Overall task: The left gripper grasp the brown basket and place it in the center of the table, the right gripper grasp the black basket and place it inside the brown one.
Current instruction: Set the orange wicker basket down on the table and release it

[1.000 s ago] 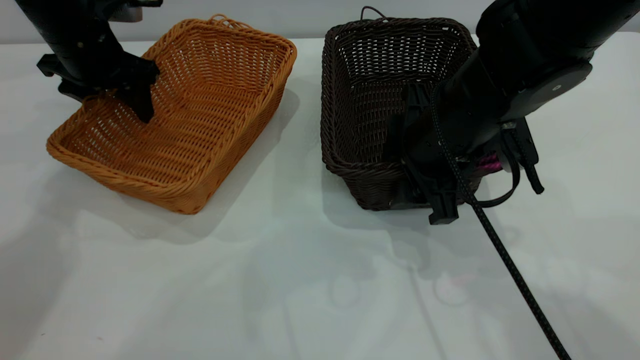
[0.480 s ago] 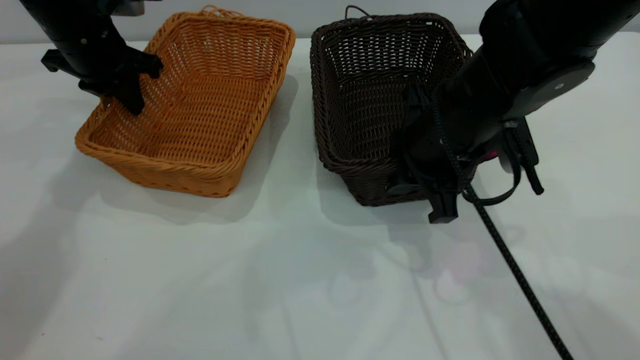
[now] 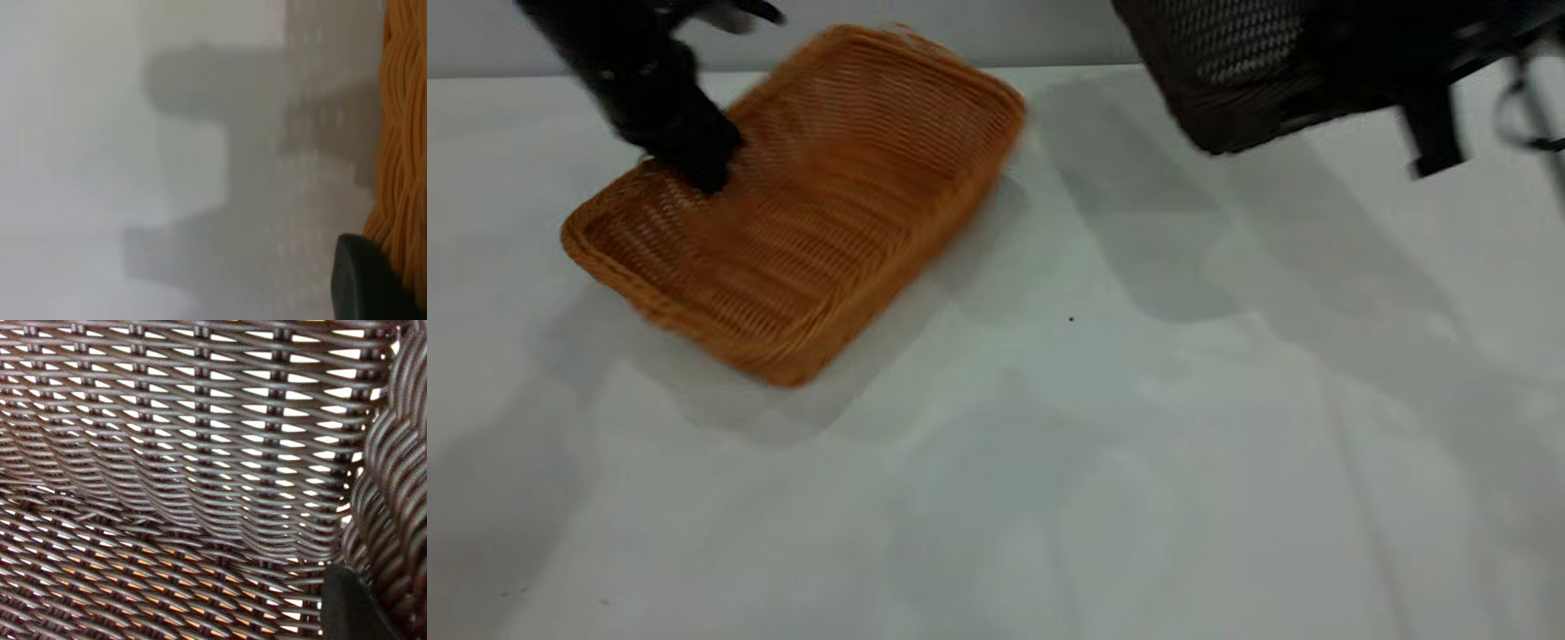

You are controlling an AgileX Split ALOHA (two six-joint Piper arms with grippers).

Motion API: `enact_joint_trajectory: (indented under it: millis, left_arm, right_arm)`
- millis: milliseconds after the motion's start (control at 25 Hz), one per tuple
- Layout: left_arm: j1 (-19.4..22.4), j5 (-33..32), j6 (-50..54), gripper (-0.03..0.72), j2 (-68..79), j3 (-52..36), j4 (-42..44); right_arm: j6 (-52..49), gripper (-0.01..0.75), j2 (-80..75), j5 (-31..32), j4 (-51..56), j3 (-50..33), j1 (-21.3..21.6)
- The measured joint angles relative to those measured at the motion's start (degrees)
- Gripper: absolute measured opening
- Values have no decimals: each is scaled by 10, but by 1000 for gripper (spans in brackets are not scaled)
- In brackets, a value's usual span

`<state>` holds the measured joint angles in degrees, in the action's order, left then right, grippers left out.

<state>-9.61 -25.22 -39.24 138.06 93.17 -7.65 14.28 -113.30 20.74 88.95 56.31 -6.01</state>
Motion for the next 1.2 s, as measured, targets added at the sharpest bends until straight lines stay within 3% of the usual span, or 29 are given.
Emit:
enact_joint_trajectory:
  millis: [160, 320, 480, 800, 920, 1200]
  left_arm:
    - [-70, 8, -211, 79, -1, 0, -4]
    - [-131, 35, -346, 78, 1, 0, -27]
    - [-160, 51, -378, 78, 4, 0, -39]
    - [-163, 55, -381, 94, 9, 0, -46]
    - [-163, 56, -381, 150, 11, 0, -51]
    - [-163, 69, -380, 396, 6, 0, -85]
  right_arm:
    - [9, 102, 5, 131, -116, 7, 83]
    - [9, 102, 5, 225, -218, 35, 130]
    - [10, 102, 5, 276, -255, 64, 153]
    - [11, 102, 5, 314, -271, 113, 155]
    - [11, 102, 5, 336, -273, 134, 156]
    - [10, 102, 5, 362, -275, 176, 161]
